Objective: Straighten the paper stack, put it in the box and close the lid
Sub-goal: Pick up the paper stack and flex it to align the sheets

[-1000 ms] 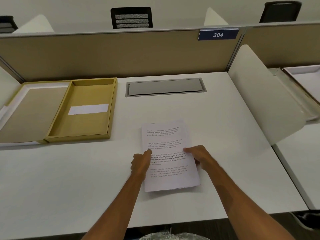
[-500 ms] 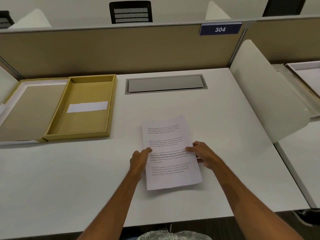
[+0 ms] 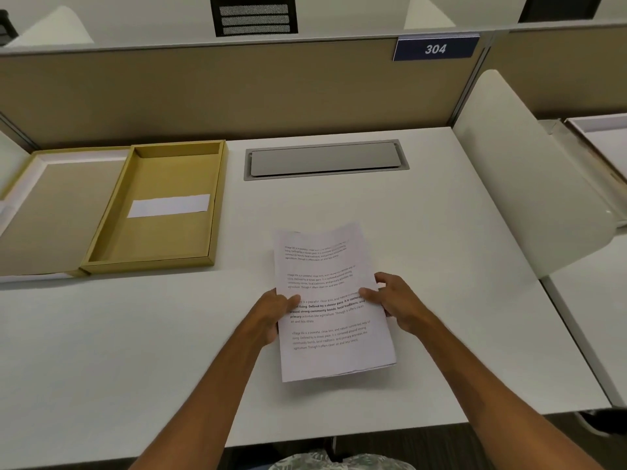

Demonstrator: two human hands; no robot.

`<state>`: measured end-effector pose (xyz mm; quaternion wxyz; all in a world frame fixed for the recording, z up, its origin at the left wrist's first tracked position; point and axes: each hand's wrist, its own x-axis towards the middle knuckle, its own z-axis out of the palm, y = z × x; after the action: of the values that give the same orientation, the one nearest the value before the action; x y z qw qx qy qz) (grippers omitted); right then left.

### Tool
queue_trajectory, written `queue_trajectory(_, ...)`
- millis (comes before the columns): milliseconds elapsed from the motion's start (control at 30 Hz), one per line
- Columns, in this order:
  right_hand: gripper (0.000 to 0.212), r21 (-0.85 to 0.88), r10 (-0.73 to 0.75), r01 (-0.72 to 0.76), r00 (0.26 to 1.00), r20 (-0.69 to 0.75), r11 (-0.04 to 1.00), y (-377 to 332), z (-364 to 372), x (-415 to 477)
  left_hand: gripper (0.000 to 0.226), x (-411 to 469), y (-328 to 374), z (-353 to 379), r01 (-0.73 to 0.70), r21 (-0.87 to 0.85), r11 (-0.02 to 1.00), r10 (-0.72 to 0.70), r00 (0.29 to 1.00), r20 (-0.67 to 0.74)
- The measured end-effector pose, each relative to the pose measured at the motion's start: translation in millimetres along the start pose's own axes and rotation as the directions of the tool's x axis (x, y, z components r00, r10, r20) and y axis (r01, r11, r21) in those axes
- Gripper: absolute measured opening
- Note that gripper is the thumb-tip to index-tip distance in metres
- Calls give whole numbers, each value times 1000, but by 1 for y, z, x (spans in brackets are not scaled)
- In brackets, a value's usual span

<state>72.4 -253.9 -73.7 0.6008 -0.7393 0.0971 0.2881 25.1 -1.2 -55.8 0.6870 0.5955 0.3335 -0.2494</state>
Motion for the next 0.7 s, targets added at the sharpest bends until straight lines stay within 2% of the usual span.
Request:
queue_trajectory(67,33,-3,-130,130,991,-29,992,-6,6,-15,37,-11,4,-2,-76,-5,997,75,996,-37)
queue_trajectory(133,31,-32,-264,263,961,-76,964,-12,12,-30,37,-27,6,-5,-259,84,962,266,960,-87)
queue_trajectory(233,29,-53,-436,433,889,-143,900,-16,25,-45,37,-47,0,-4,-517,224,826,558,806,-197)
queue_trajectory(300,35,-89,-501,493,844,-190,865,-17,34,-49,38,-54,-6,0,-600,244,762,647,709,-280)
queue_trajectory(400,42,-124,-565,552,793,-229,825,-14,44,-48,42,-54,-16,-1,-644,211,735,675,665,-320)
queue_trajectory(500,56,-153,-584,563,782,-219,812,-13,49,-50,44,-50,-26,-8,-630,202,750,658,683,-316)
queue_trajectory(700,47,-139,-571,554,796,-201,821,-6,56,-44,43,-45,-26,-22,-634,181,752,657,699,-282)
